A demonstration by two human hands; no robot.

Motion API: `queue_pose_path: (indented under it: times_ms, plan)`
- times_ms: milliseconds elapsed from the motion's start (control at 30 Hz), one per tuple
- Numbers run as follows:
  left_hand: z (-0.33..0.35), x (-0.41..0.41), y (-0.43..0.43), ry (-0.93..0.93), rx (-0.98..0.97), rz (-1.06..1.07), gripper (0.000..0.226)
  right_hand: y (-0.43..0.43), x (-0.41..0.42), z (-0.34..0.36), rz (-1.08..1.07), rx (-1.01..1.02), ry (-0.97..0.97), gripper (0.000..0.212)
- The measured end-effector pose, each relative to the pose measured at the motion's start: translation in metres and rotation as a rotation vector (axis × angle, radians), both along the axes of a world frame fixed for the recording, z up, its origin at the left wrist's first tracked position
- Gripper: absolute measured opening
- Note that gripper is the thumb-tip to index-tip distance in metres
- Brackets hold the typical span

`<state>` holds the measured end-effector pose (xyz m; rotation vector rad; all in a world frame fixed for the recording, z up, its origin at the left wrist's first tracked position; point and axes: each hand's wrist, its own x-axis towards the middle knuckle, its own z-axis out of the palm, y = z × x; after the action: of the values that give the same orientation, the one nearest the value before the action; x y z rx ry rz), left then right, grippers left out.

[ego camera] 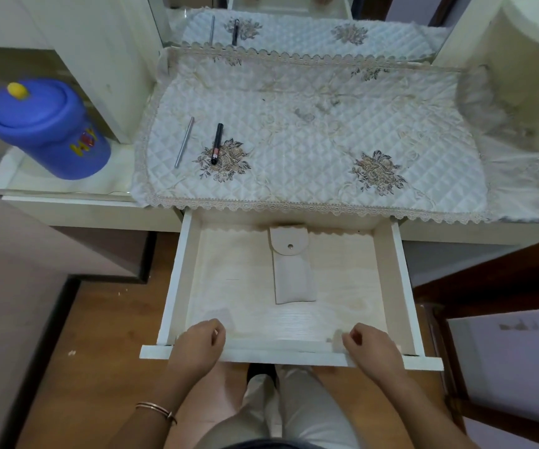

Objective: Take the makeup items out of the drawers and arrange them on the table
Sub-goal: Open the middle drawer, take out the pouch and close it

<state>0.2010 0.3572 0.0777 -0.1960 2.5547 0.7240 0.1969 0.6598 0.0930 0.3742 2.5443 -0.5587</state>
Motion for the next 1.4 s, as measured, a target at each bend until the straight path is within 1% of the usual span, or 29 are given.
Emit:
queue_pose_path:
  times_ms: [67, 133, 233, 300, 367, 400, 467, 500, 600, 633, 700, 800, 933, 1000, 1033, 1100, 1167, 1200, 1300, 1367, 1400]
  plan:
    - [-0.002, -0.005, -0.005, 0.008, -0.008, 0.000, 0.017, -0.012, -0.014, -0.006, -0.027, -0.100, -0.018, 0.019]
    - [-0.004, -0.008, -0.009, 0.029, -0.043, 0.023, 0.019, -0.027, -0.033, -0.011, -0.057, -0.187, -0.013, 0.017]
    - [-0.013, -0.007, -0.014, 0.115, -0.056, 0.106, 0.031, -0.052, -0.069, -0.023, -0.113, -0.258, -0.028, 0.036]
    - [-0.014, -0.006, -0.015, 0.195, -0.085, 0.101, 0.041, -0.068, -0.093, -0.031, -0.181, -0.262, -0.018, 0.051]
    - [-0.011, -0.004, -0.016, 0.281, -0.175, 0.119, 0.038, -0.082, -0.113, -0.038, -0.231, -0.237, -0.024, 0.062]
    - [-0.009, -0.003, -0.016, 0.289, -0.218, 0.150, 0.035, -0.087, -0.119, -0.041, -0.256, -0.221, -0.039, 0.066]
    - [-0.006, -0.002, -0.016, 0.233, -0.257, 0.246, 0.044, -0.095, -0.129, -0.046, -0.305, -0.169, -0.075, 0.072]
    - [-0.006, -0.003, -0.018, 0.172, -0.251, 0.289, 0.050, -0.098, -0.132, -0.049, -0.331, -0.138, -0.089, 0.075]
    - [-0.008, -0.006, -0.019, 0.047, -0.235, 0.292, 0.057, -0.099, -0.139, -0.058, -0.409, -0.104, -0.118, 0.082]
    - [-0.007, -0.008, -0.018, 0.035, -0.235, 0.289, 0.056, -0.097, -0.141, -0.060, -0.412, -0.101, -0.138, 0.081]
    - [-0.005, -0.012, -0.016, 0.012, -0.228, 0.315, 0.053, -0.095, -0.144, -0.057, -0.351, -0.106, -0.163, 0.072]
    - [-0.001, -0.015, -0.013, 0.003, -0.177, 0.391, 0.053, -0.089, -0.139, -0.040, -0.230, -0.268, -0.123, 0.050]
    - [0.006, -0.020, -0.013, -0.004, -0.121, 0.469, 0.062, -0.077, -0.121, -0.004, 0.057, -0.396, -0.148, 0.035]
    - [0.009, -0.024, -0.012, -0.032, -0.105, 0.501, 0.067, -0.073, -0.121, 0.017, 0.143, -0.463, -0.153, 0.031]
    - [0.009, -0.027, -0.012, -0.046, -0.105, 0.518, 0.068, -0.073, -0.127, 0.029, 0.153, -0.515, -0.129, 0.029]
    - [0.010, -0.034, -0.012, -0.070, -0.112, 0.554, 0.069, -0.077, -0.151, 0.051, 0.125, -0.615, -0.024, 0.029]
    - [0.010, -0.039, -0.011, -0.087, -0.113, 0.578, 0.070, -0.082, -0.189, 0.068, 0.038, -0.668, 0.123, 0.029]
    - [0.011, -0.041, -0.010, -0.096, -0.114, 0.585, 0.071, -0.085, -0.211, 0.073, -0.015, -0.661, 0.196, 0.030]
    - [0.013, -0.045, -0.007, -0.126, -0.129, 0.602, 0.071, -0.092, -0.278, 0.080, -0.181, -0.643, 0.337, 0.046]
    - [0.014, -0.045, -0.005, -0.133, -0.137, 0.617, 0.072, -0.096, -0.310, 0.077, -0.236, -0.667, 0.338, 0.056]
    - [0.013, -0.045, -0.004, -0.132, -0.145, 0.618, 0.072, -0.099, -0.320, 0.073, -0.227, -0.665, 0.330, 0.062]
